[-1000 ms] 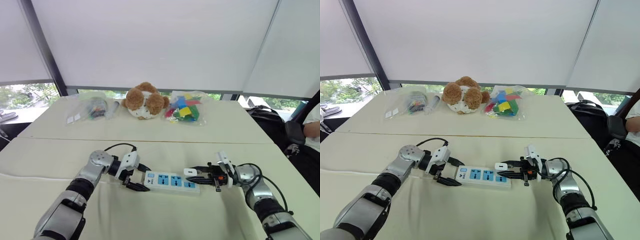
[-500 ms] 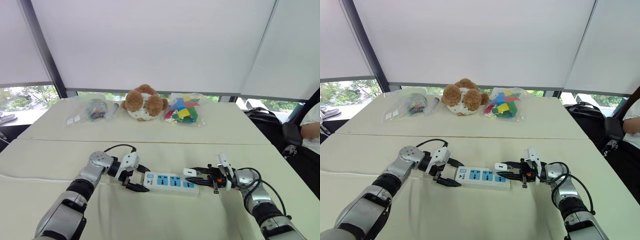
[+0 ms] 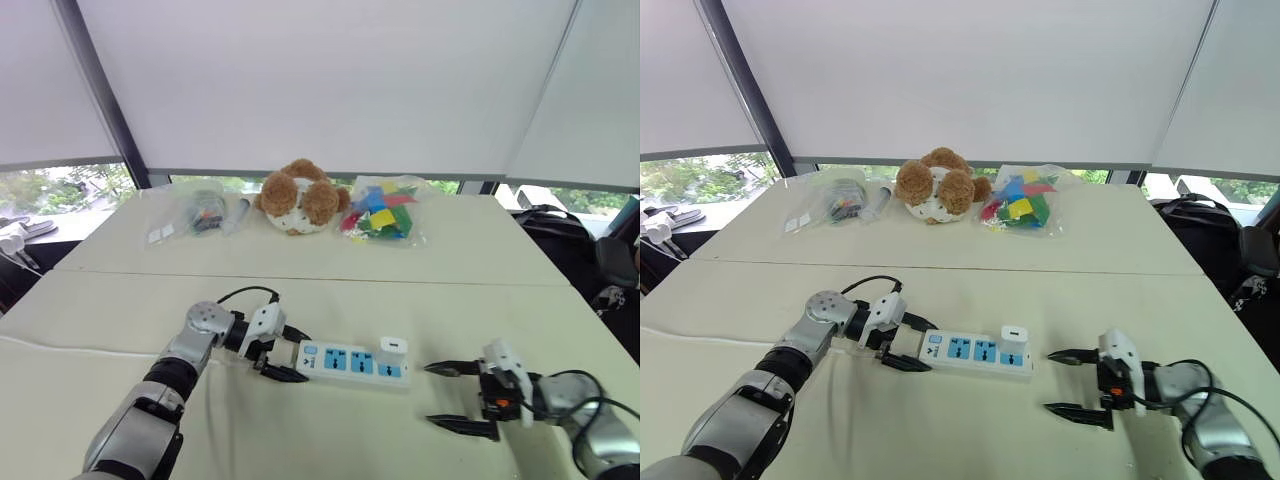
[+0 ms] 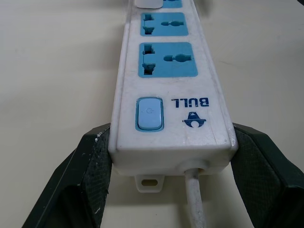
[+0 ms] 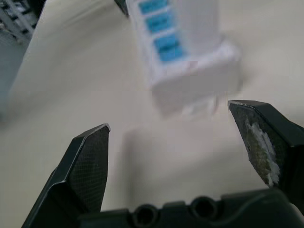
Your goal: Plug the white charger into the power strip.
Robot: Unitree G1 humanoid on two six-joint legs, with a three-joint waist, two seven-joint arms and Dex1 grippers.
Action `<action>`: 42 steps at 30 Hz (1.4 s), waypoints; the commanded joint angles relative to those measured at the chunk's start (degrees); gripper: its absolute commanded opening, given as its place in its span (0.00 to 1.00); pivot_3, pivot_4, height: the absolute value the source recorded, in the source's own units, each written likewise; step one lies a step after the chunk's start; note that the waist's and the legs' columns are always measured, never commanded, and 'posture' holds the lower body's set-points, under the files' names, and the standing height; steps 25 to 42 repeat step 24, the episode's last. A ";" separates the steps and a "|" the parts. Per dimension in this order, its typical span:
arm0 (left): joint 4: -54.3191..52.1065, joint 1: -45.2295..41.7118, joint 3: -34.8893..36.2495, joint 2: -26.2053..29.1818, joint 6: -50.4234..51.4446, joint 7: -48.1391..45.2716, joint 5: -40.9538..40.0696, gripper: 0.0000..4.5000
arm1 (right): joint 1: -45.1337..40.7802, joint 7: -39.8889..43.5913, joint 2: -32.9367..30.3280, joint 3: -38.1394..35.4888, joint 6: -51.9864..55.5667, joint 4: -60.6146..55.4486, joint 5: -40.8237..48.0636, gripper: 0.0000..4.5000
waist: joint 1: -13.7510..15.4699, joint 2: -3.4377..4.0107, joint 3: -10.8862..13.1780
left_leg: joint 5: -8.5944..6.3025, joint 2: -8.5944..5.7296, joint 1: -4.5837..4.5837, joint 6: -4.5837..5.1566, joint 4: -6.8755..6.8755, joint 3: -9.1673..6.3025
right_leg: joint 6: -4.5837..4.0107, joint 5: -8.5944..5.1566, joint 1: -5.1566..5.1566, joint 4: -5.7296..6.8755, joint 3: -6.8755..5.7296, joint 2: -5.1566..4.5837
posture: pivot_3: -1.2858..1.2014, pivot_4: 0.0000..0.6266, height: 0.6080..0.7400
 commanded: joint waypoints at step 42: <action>-45.36 27.52 29.24 0.72 40.18 36.88 -16.34 0.99 | 8.98 -40.61 16.43 -22.12 22.70 -18.85 5.76 0.97 | -2.11 -0.83 1.45 | 0.55 -0.04 -0.28 -0.99 -0.25 0.17 | 0.52 0.26 -0.42 0.05 0.29 -0.17 | 0.52 0.24 0.99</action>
